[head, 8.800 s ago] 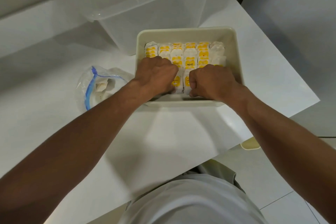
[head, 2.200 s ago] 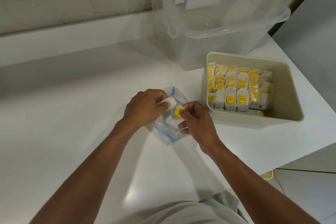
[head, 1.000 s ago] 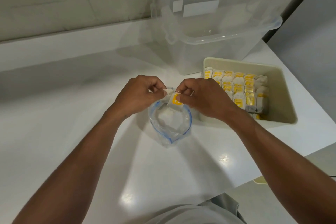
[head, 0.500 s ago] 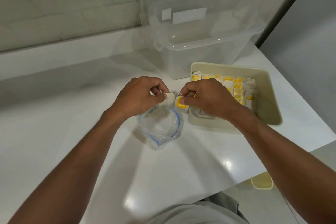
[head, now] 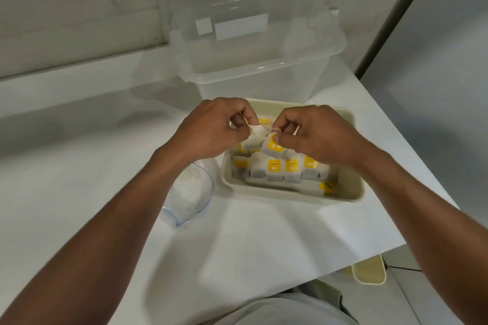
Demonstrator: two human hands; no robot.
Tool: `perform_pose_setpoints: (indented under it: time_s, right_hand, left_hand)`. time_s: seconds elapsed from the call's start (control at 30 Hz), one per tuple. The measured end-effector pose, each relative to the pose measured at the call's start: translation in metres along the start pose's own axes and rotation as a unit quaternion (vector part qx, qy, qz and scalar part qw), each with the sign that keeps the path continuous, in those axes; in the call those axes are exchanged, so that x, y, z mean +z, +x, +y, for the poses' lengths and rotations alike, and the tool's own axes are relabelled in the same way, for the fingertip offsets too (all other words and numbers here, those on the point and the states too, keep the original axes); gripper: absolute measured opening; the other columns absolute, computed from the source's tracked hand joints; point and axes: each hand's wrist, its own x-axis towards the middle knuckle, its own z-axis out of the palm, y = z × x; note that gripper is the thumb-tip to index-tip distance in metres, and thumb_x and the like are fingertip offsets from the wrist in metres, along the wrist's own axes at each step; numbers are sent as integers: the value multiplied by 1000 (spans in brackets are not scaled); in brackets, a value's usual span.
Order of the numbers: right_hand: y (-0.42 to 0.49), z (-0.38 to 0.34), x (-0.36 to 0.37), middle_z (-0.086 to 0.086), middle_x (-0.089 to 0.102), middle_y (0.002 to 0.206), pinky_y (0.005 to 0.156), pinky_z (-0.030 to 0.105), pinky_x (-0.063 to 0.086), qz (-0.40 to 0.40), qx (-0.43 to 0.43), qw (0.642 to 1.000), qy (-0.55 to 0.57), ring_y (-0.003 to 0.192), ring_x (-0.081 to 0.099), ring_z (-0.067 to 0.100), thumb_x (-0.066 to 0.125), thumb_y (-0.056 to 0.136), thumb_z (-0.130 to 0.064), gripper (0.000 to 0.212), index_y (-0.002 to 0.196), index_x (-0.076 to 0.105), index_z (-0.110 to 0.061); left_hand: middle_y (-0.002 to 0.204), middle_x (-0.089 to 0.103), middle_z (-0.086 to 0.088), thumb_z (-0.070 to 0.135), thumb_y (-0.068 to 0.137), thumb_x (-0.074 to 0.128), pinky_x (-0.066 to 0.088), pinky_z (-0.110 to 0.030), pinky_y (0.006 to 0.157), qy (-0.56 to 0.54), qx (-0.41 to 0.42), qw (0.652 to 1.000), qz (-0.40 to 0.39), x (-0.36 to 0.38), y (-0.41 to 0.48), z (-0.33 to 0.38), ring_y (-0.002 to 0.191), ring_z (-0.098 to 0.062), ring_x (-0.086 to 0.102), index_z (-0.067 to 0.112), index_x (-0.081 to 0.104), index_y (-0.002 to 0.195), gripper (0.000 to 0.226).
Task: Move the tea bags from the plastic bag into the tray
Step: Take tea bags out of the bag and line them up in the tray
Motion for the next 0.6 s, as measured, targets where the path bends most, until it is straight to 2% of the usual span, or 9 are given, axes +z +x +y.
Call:
perform_pose_setpoints:
  time_s: [0.1, 0.23, 0.4, 0.5, 0.6]
  right_hand:
    - [-7, 23, -10, -21, 69, 73, 69, 28, 49, -48, 18, 998, -43, 67, 59, -4, 69, 85, -34, 5, 88, 66, -32]
    - [-17, 48, -13, -23, 68, 78, 63, 27, 43, -114, 51, 987, -104, 78, 56, -1, 68, 85, -40, 7, 86, 63, -35]
    - [-25, 63, -11, -19, 66, 91, 70, 31, 43, -73, 80, 979, -175, 90, 55, 10, 62, 85, -46, 8, 87, 61, -38]
    - [-27, 64, -14, -16, 64, 91, 68, 29, 38, -48, 76, 972, -218, 83, 50, 11, 60, 88, -45, 5, 88, 60, -39]
    - [-31, 67, -15, -12, 65, 92, 70, 28, 34, -61, 58, 957, -277, 80, 48, 12, 59, 90, -42, 6, 93, 63, -38]
  left_hand:
    - [81, 68, 20, 23, 84, 69, 54, -32, 74, 33, 11, 998, -54, 18, 14, 10, 66, 5, 58, 38, 71, 91, 16]
    - [78, 67, 25, 28, 80, 72, 52, -28, 74, 56, 8, 993, -100, 51, 26, 17, 70, 14, 56, 39, 72, 85, 12]
    - [78, 69, 20, 26, 81, 77, 44, -21, 68, 51, 25, 990, -128, 79, 38, 20, 66, 16, 53, 31, 76, 86, 7]
    - [79, 70, 17, 24, 81, 77, 44, -21, 67, 40, 30, 990, -132, 88, 45, 20, 66, 15, 55, 32, 74, 86, 10]
    - [74, 68, 22, 26, 80, 78, 50, -25, 73, 49, 34, 984, -165, 98, 48, 24, 72, 11, 58, 33, 74, 87, 11]
